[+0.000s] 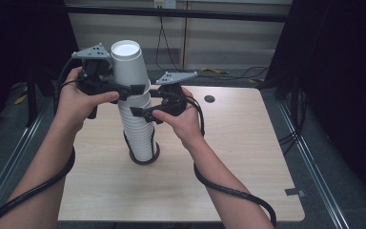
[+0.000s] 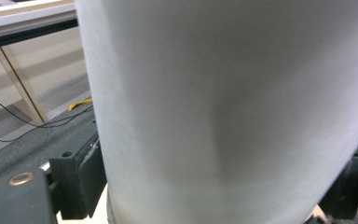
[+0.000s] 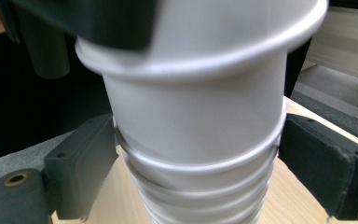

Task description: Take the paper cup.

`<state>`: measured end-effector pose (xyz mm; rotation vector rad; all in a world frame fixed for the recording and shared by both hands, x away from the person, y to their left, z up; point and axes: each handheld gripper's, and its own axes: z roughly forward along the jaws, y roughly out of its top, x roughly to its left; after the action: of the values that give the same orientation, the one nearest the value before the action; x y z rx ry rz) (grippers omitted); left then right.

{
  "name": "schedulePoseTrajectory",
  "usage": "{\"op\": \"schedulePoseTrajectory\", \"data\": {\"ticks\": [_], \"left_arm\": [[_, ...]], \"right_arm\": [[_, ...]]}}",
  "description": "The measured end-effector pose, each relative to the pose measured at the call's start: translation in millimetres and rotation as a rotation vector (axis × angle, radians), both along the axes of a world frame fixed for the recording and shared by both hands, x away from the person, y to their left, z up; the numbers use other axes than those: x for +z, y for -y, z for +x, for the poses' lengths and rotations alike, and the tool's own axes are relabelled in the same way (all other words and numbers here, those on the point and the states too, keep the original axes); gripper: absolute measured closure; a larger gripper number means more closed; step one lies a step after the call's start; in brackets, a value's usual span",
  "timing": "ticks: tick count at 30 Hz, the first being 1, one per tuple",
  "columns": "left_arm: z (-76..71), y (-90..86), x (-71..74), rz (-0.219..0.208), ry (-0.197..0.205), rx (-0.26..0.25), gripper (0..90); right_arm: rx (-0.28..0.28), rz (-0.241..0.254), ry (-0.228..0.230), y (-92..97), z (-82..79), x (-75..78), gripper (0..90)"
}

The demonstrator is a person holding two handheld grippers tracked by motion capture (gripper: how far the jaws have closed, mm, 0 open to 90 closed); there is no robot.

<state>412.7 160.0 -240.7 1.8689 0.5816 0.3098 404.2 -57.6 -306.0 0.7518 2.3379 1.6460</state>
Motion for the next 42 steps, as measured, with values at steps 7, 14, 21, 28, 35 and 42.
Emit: {"op": "schedulePoseTrajectory", "data": {"ticks": [7, 14, 21, 28, 35, 42], "left_arm": [[-0.7, -0.5, 7.8, -0.017, -0.001, 0.011, 13.7], [-1.6, -1.3, 18.3, -0.039, 0.018, 0.015, 13.7], [-1.7, -2.8, 26.0, -0.035, 0.028, 0.029, 14.1], [-2.8, -5.3, 32.0, -0.041, 0.033, 0.040, 14.1], [-4.7, -6.6, 38.2, -0.051, 0.049, 0.050, 14.3], [-5.9, -8.8, 43.8, -0.065, 0.059, 0.049, 14.5]], "right_arm": [[0.000, -0.004, 0.009, 0.2, -0.7, -0.7, 11.7], [0.001, -0.012, 0.013, 0.2, -1.2, -0.8, 11.8], [-0.002, -0.019, 0.014, 0.0, -1.7, -0.5, 11.9], [-0.002, -0.022, 0.018, 0.0, -2.1, -0.6, 12.0], [-0.002, -0.024, 0.018, 0.1, -2.3, -0.8, 12.1], [-0.002, -0.023, 0.019, 0.7, -2.9, -1.4, 12.5]]}}
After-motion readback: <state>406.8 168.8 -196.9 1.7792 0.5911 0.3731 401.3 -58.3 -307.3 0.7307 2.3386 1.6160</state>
